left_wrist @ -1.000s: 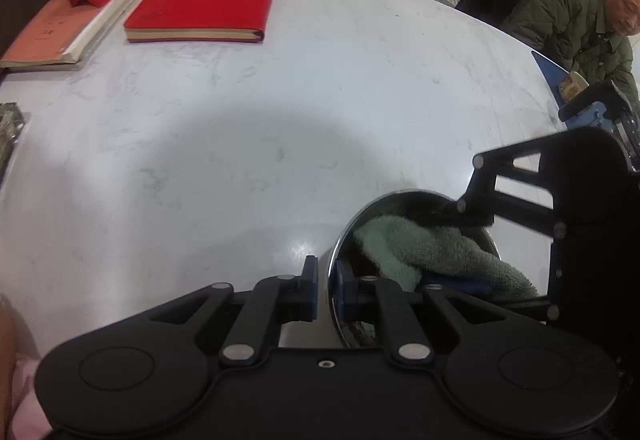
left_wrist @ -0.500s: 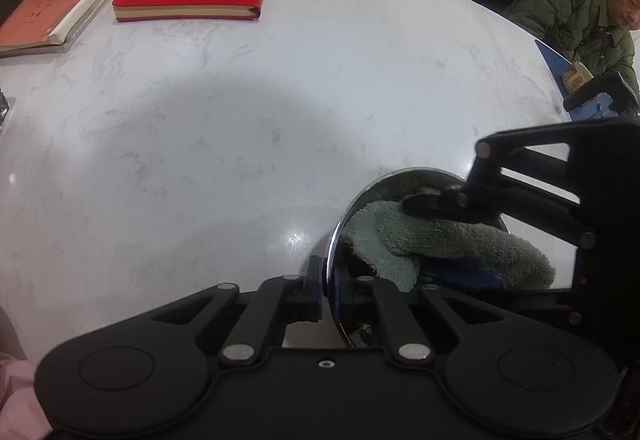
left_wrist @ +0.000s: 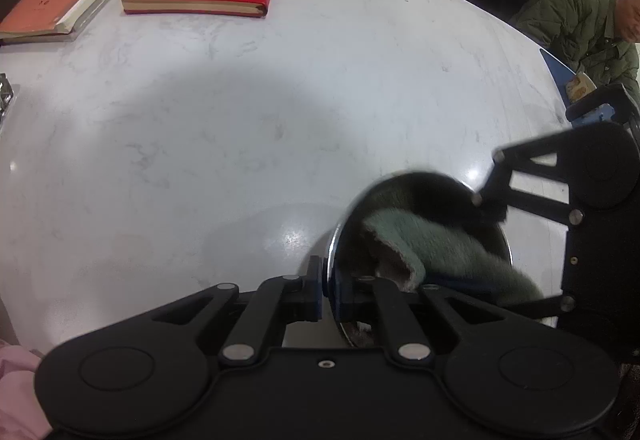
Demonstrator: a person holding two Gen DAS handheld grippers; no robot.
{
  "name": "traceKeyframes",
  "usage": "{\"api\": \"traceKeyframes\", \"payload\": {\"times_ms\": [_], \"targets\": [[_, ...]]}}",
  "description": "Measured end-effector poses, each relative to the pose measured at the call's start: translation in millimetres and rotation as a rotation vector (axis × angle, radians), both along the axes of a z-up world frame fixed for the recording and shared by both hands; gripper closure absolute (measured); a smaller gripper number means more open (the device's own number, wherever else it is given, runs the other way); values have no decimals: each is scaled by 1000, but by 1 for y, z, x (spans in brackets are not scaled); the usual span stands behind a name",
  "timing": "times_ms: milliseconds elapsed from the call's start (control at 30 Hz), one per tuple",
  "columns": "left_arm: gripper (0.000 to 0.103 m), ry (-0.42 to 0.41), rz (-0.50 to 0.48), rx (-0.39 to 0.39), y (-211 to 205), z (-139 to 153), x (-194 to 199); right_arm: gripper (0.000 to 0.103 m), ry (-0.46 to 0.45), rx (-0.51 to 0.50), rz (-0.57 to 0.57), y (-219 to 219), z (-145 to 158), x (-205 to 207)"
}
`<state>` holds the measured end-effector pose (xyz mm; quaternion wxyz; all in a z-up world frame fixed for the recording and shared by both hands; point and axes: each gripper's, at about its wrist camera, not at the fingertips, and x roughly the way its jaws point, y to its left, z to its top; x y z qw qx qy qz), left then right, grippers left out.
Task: Clean bowl
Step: 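Circle the green towel along the bowl interior with the right tool while the left tool holds the rim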
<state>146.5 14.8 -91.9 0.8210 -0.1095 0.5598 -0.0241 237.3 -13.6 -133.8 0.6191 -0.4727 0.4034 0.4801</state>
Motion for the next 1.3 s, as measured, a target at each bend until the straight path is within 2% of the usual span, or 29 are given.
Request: {"api": "traceKeyframes", "payload": {"times_ms": [133, 233, 333, 433, 533, 667, 800, 1000, 1200, 1300], "targets": [[97, -7, -8, 1, 0, -1, 1, 65, 255, 40, -226, -7, 3, 24], [98, -11, -5, -10, 2, -2, -1, 67, 343, 73, -346, -14, 3, 38], [98, -11, -1, -6, 1, -2, -5, 68, 309, 81, -364, -17, 7, 40], [96, -4, 21, -24, 4, -2, -11, 68, 238, 75, -324, -15, 12, 35], [94, 9, 39, -42, 5, -2, -19, 68, 119, 46, -220, -4, 12, 23], [92, 19, 47, -40, 4, 1, -30, 69, 9, 21, -71, 7, 11, 7], [93, -25, 58, -5, 11, 14, -28, 68, -85, -15, 69, 13, 5, -12], [92, -55, 19, 11, 11, 22, -8, 68, -175, -51, 195, 16, 2, -27], [92, -68, 33, -75, 15, 9, 5, 68, -228, -84, 279, 10, 11, -50], [95, -56, 16, -73, 15, 7, 0, 68, -246, -90, 312, 9, 11, -53]]}}
